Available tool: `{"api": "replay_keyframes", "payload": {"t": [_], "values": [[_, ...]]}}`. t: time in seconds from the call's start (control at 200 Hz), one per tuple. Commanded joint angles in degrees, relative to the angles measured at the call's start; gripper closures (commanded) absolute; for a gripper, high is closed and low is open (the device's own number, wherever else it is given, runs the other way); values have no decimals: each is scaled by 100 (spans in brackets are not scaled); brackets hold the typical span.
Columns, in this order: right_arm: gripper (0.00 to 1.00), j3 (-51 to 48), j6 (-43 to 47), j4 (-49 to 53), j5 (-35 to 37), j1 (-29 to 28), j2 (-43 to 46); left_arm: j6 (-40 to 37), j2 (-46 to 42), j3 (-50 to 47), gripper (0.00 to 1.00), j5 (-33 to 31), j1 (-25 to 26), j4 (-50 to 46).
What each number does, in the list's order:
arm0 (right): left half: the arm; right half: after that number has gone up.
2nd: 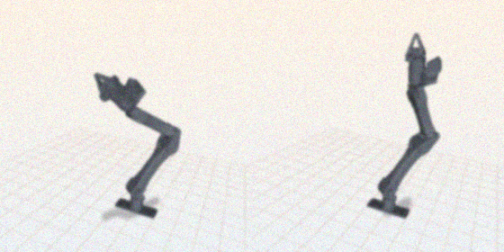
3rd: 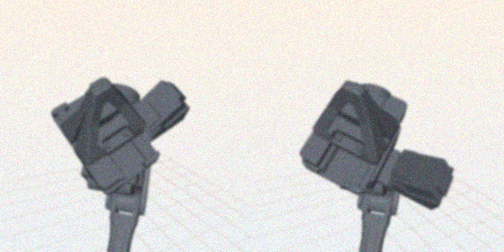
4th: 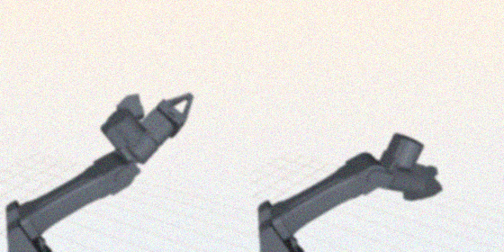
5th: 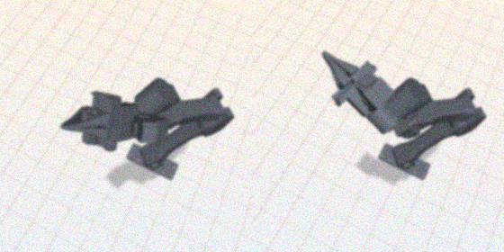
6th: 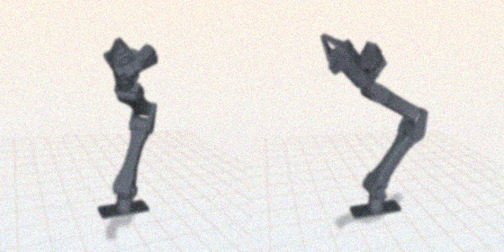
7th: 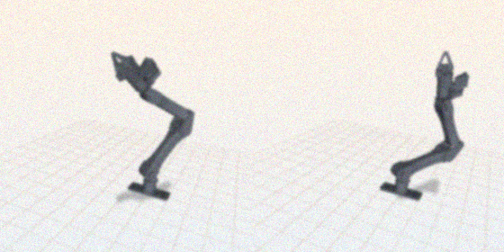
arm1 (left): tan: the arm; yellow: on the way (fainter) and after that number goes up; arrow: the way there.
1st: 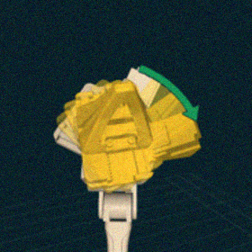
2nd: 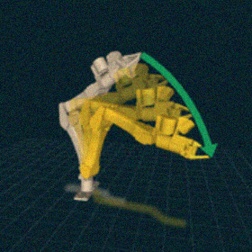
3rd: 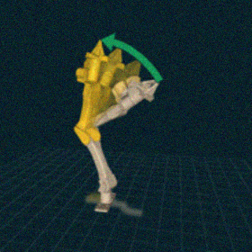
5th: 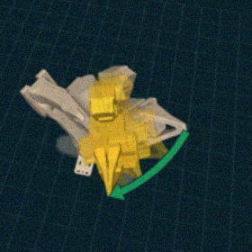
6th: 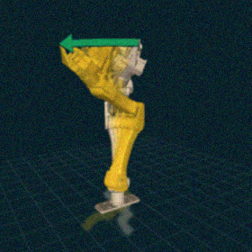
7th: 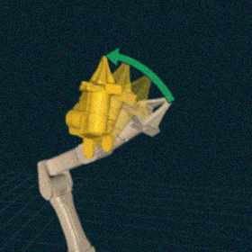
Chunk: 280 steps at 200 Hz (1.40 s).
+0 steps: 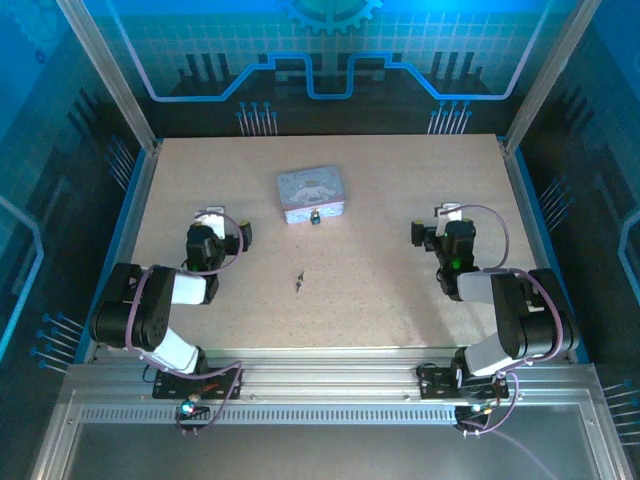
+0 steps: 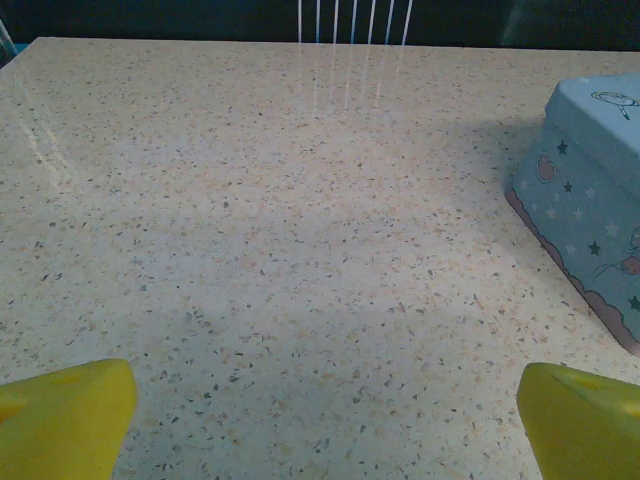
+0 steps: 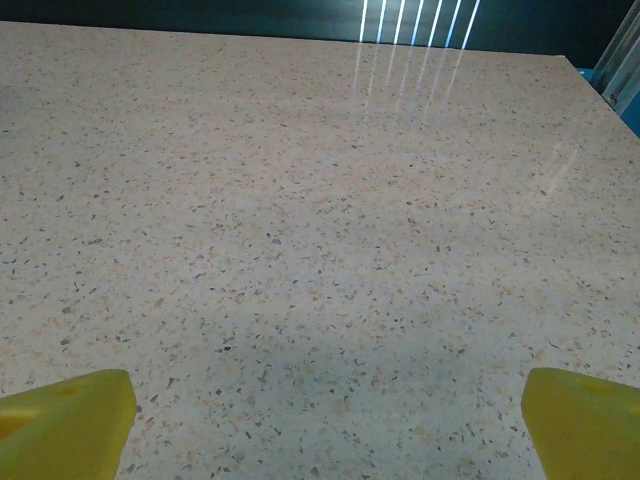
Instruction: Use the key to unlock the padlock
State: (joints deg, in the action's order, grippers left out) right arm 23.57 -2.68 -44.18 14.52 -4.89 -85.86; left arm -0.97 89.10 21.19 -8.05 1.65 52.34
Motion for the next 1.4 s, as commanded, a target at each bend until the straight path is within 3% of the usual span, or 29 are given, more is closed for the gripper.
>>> {"api": "replay_keyframes", "payload": {"t": [0.0,1.396], "values": [[0,-1,62,-134,-2,-43,-33,80,-6,66,1,90,-42,58],[0,5,58,-134,-2,-46,-36,69,-13,69,1,183,-55,48]]}}
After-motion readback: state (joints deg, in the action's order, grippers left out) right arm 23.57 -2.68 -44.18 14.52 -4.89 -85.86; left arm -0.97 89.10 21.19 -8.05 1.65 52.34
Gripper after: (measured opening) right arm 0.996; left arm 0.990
